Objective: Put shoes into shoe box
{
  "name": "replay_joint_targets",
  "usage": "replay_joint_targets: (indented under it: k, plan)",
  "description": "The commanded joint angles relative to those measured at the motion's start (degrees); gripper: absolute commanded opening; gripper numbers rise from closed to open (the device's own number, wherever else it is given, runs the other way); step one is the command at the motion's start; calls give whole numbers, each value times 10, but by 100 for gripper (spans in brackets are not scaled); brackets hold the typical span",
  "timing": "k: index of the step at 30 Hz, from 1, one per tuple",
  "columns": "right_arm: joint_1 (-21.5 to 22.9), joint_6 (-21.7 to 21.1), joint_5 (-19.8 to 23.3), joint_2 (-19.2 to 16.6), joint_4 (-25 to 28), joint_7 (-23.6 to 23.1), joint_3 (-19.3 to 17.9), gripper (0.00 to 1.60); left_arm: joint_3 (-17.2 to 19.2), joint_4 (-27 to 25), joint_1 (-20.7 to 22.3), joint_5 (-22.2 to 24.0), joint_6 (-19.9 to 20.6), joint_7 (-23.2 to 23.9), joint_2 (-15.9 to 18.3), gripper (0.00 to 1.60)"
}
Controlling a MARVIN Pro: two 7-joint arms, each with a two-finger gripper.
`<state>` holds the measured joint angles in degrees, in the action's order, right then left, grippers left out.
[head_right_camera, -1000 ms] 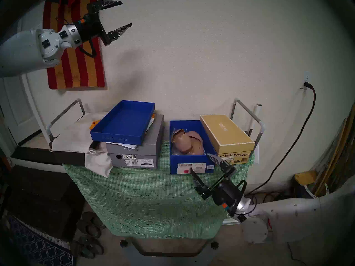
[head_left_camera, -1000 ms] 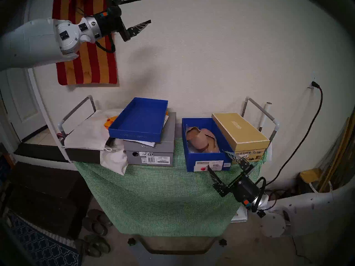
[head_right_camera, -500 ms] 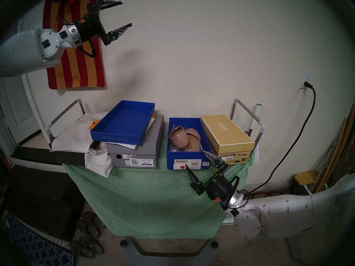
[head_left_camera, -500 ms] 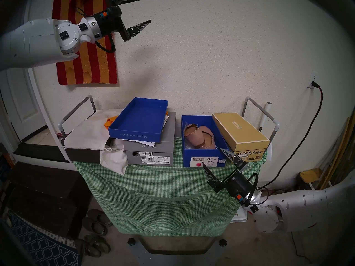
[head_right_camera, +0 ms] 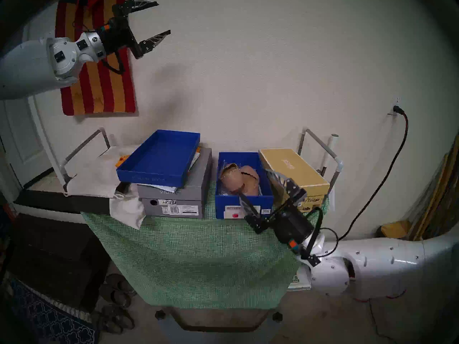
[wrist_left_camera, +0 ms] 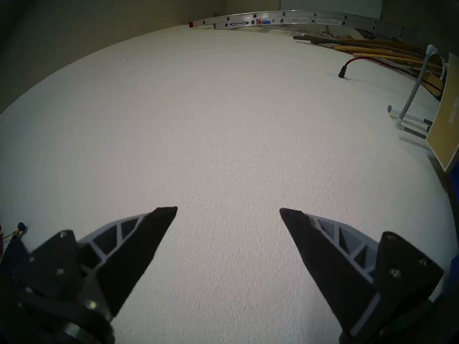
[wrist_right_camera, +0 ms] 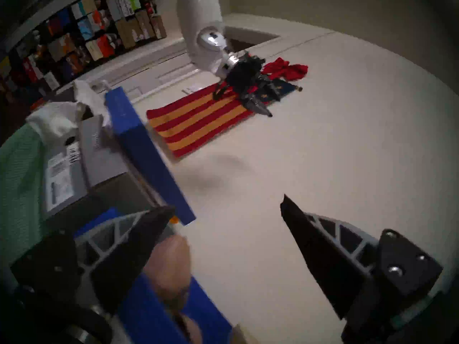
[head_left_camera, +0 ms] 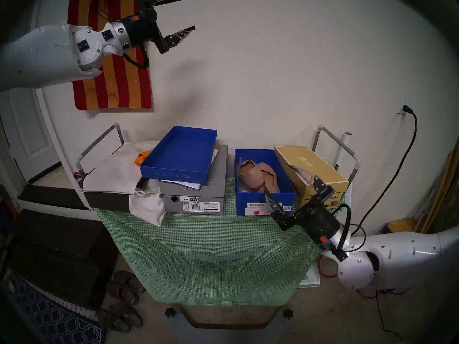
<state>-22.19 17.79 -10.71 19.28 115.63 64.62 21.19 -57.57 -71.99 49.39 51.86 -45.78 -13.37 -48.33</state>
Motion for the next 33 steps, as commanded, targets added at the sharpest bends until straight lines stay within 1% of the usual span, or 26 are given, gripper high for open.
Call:
replay_joint_targets:
  k: [1, 3, 8, 9, 10, 12, 14, 15, 17, 18, 19, 20, 21, 23, 24, 26, 28, 29, 30, 31, 33]
  plan:
    - [60, -18, -3, -64, 28, 57, -54, 160, 1, 0, 1, 0, 0, 0, -1, 160]
    - [67, -29, 5, -76, 26, 80, -72, 160, 1, 0, 1, 0, 0, 0, -1, 160]
    - [75, -54, 34, -92, 12, 122, -99, 160, 1, 1, 1, 0, 0, 0, -1, 160]
    - [76, -57, 35, -94, 7, 125, -101, 160, 1, 1, 1, 0, -1, 0, -1, 160]
    - [76, -64, 47, -98, 5, 132, -105, 160, 1, 1, 1, 0, -1, 0, -1, 160]
    - [80, -61, 68, -102, -4, 134, -114, 160, 1, 1, 1, 0, -1, 0, -1, 160]
    - [83, -56, 76, -103, -9, 133, -118, 160, 1, 1, 1, 0, -1, 0, -1, 160]
    - [88, -46, 92, -107, -14, 129, -124, 160, 1, 1, 1, 0, -1, 0, -1, 160]
    - [96, -30, 104, -110, -22, 109, -128, 160, 1, 1, 1, 0, -1, 0, -1, 160]
    - [99, -14, 110, -112, -26, 95, -129, 160, 1, 1, 1, 0, -1, 0, -1, 160]
    - [103, -6, 107, -113, -34, 79, -130, 160, 1, 1, 1, 0, -1, 0, -1, 160]
    - [103, -6, 107, -113, -34, 79, -130, 160, 1, 1, 1, 0, -1, 0, -1, 160]
    - [107, 6, 113, -115, -40, 61, -132, 160, 1, 1, 1, 0, -1, 0, -1, 160]
    - [115, 34, 115, -117, -50, 44, -131, 160, 1, 1, 1, 0, -1, 0, -1, 160]
    - [122, 46, 112, -119, -63, 21, -131, 160, 1, 1, 1, 0, -1, 0, -1, 160]
    - [126, 48, 109, -120, -70, 19, -131, 160, 1, 1, 1, 0, -1, 0, -1, 160]
    - [134, 68, 121, -122, -81, -4, -136, 160, 1, 1, 1, 0, -1, 0, -1, 160]
    - [138, 81, 125, -122, -88, -23, -141, 160, 1, 1, 1, 0, -1, 0, -1, 160]
    - [147, 86, 136, -124, -101, -35, -148, 160, 1, 1, 1, 0, -1, 0, -1, 160]
    - [147, 86, 136, -124, -101, -35, -148, 160, 1, 1, 1, 0, -1, 0, -1, 160]
    - [156, 103, 148, -125, -113, -61, -157, 160, 1, 1, 1, 0, -1, 0, -1, 160]
